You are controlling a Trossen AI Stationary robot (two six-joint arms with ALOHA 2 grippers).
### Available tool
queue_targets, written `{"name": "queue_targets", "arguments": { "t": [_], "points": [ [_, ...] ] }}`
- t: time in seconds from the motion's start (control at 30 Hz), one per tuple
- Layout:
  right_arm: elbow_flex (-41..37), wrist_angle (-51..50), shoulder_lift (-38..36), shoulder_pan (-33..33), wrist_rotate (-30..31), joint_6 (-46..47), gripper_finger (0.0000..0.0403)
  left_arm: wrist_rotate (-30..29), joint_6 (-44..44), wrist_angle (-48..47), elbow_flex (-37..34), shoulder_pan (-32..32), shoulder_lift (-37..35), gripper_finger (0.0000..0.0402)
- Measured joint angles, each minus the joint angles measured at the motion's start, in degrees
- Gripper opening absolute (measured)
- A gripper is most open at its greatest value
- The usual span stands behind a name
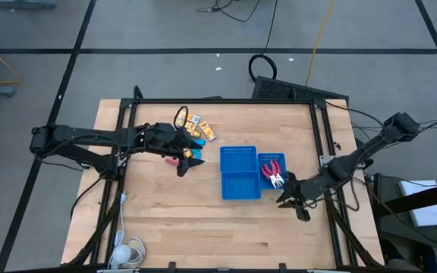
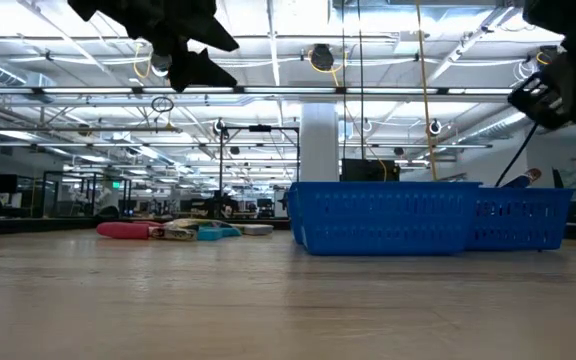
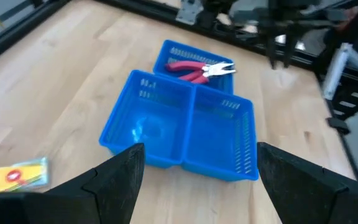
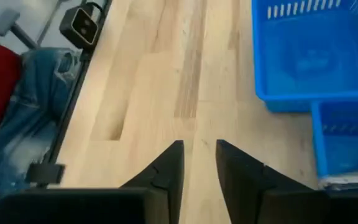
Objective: Pick & Place School Supplies
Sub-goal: Adjust the right vertical blue bin
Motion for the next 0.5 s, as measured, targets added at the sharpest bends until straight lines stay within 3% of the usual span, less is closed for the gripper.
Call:
{"name": "queue_targets", "arguments": {
  "t": [0.13, 0.5],
  "points": [
    [-1.11, -0.26, 3.20, -0.07, 2.79, -0.25, 0.0063, -0.74, 0.00, 0.06, -0.02, -0.08, 0.00, 0.0312],
    [-1.09, -7.40, 3.64, -0.42, 15.34, -0.28, 0.0026, -0.73, -0.09, 0.09, -0.02, -1.32, 0.00, 0.0312]
  ]
}}
